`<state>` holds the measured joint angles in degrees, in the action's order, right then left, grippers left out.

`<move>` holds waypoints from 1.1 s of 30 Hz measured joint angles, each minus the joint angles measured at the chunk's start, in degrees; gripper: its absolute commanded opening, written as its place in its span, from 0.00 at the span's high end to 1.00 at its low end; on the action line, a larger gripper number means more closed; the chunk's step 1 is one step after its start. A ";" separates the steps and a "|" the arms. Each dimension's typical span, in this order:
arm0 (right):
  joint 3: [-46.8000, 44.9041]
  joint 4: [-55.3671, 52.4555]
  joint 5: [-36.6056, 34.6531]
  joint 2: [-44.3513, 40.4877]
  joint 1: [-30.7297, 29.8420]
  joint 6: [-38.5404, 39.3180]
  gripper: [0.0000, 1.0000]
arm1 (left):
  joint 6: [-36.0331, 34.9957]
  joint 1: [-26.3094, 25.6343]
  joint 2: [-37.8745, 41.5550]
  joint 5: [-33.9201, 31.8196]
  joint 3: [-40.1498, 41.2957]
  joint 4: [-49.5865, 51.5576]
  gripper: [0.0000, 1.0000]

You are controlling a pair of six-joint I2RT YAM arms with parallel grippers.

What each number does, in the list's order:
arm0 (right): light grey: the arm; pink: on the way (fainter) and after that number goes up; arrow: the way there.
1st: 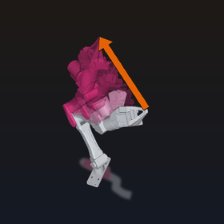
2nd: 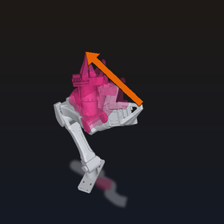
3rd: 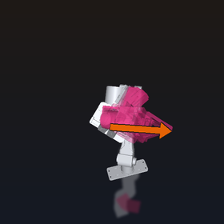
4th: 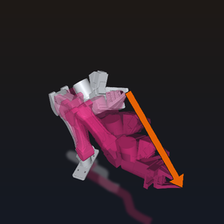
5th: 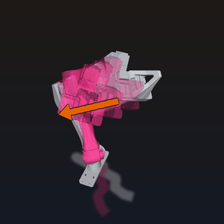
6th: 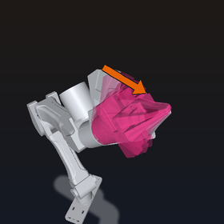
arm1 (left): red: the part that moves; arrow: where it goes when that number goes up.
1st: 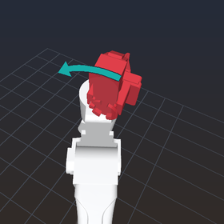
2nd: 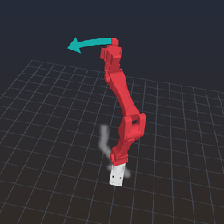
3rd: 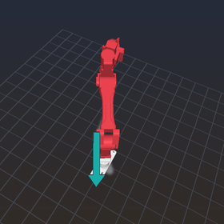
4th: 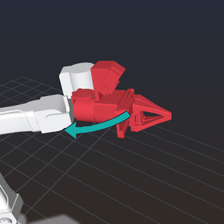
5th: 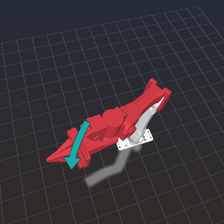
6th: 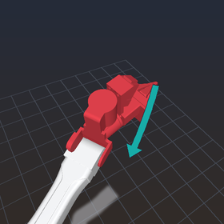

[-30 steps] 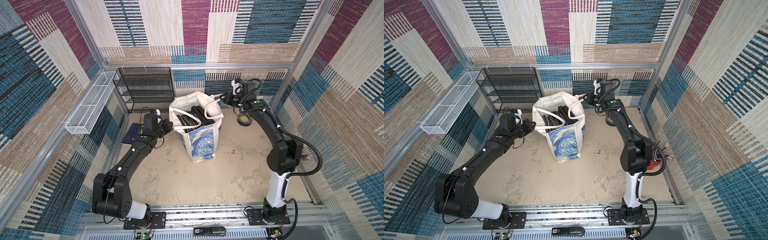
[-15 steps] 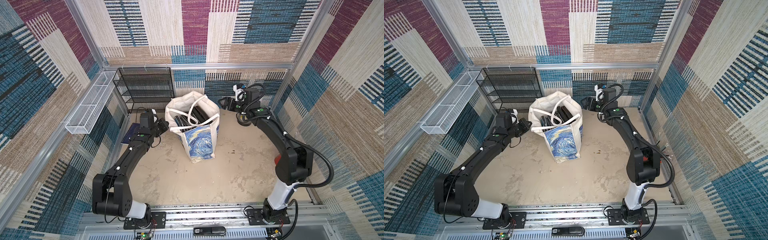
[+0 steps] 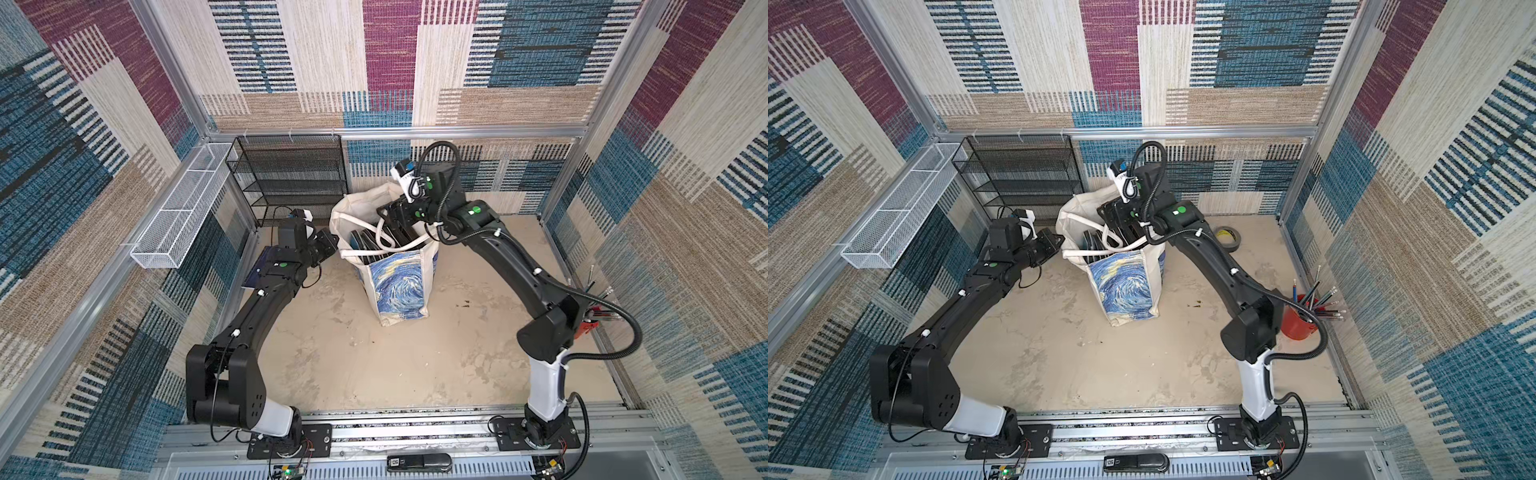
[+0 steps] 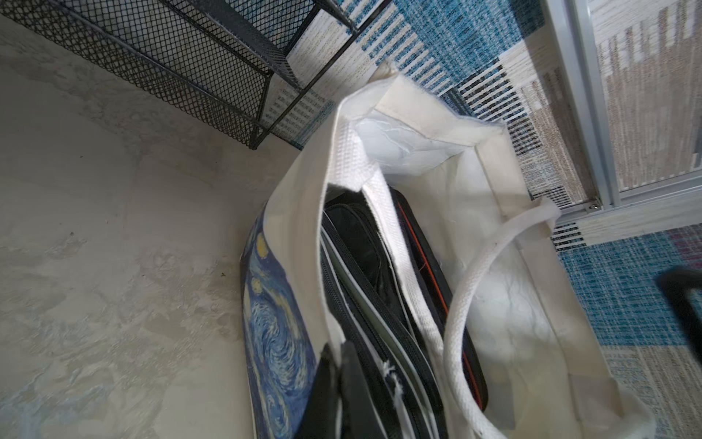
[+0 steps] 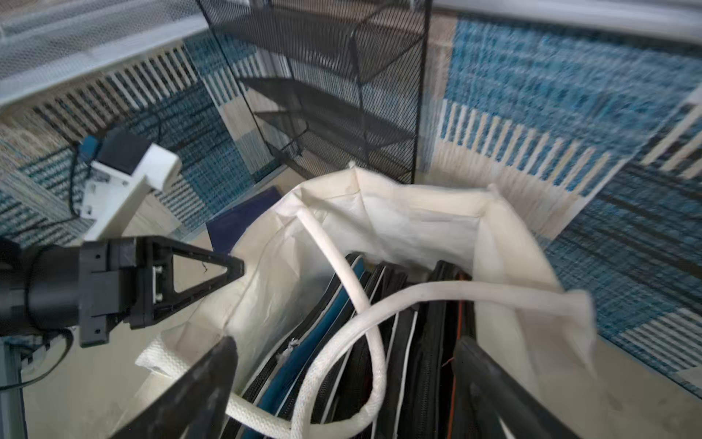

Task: Remove the ping pong set from the canvas bag
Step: Adjust the canvas bag at the center of the board.

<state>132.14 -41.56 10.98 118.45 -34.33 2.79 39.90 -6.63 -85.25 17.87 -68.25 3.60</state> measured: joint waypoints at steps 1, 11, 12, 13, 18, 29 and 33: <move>3.28 -2.71 -0.66 2.38 -0.46 0.37 0.11 | 0.00 0.02 -0.07 0.46 -0.15 -0.02 1.00; 13.20 -16.87 -7.26 12.28 -1.53 1.11 0.11 | 0.02 0.00 -0.83 2.56 -0.63 -1.16 1.00; 12.59 -17.18 -7.80 12.39 -1.66 1.09 0.11 | 0.04 -0.02 -1.01 3.32 -0.74 -1.36 1.00; 12.02 -17.40 -8.02 12.50 -1.79 0.90 0.12 | 0.04 -0.04 -1.20 3.50 -0.94 -1.51 1.00; 10.40 -17.09 -7.72 12.72 -2.91 -0.09 0.16 | 0.04 -0.42 -1.40 3.69 -0.98 -2.19 1.00; 11.85 -14.21 -4.96 14.29 -3.69 -3.17 1.00 | -0.13 -0.61 -1.36 3.63 -0.61 -2.95 1.00; 14.80 -14.23 -4.90 11.61 -3.69 -3.82 1.00 | -1.16 -0.61 -1.31 3.19 0.00 -3.52 1.00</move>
<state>146.93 -55.79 6.09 130.06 -38.02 -1.04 38.74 -7.25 -86.56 21.06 -68.25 0.08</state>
